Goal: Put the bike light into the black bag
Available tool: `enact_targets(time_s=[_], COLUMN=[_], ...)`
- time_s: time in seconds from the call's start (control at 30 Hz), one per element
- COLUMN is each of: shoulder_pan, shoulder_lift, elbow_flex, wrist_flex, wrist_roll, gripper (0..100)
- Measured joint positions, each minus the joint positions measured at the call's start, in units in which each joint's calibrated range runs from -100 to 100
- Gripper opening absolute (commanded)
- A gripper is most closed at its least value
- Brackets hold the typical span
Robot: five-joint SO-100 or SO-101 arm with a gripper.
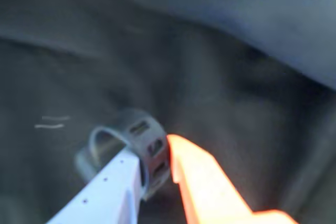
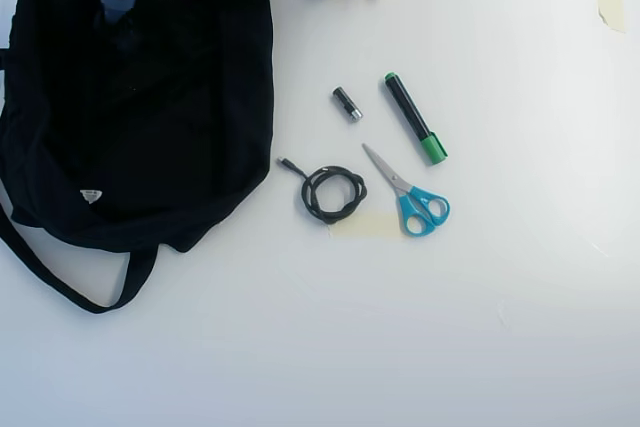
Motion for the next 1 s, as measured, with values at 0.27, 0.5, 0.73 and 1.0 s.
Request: enact_targets(time_s=[0.27, 0.5, 0.73, 1.0], shoulder_pan=[-3.4, -50.8, -64.3, -67.2], shoulder_lift=[-9.5, -26.2, -26.7, -39.9], elbow_flex=[-13.4, -14.6, -13.1, -0.5], wrist_flex=[20.4, 19.7, 19.6, 34.3], wrist_roll=[2.0, 0.0, -0.9, -0.8], gripper=[45, 3, 2, 2])
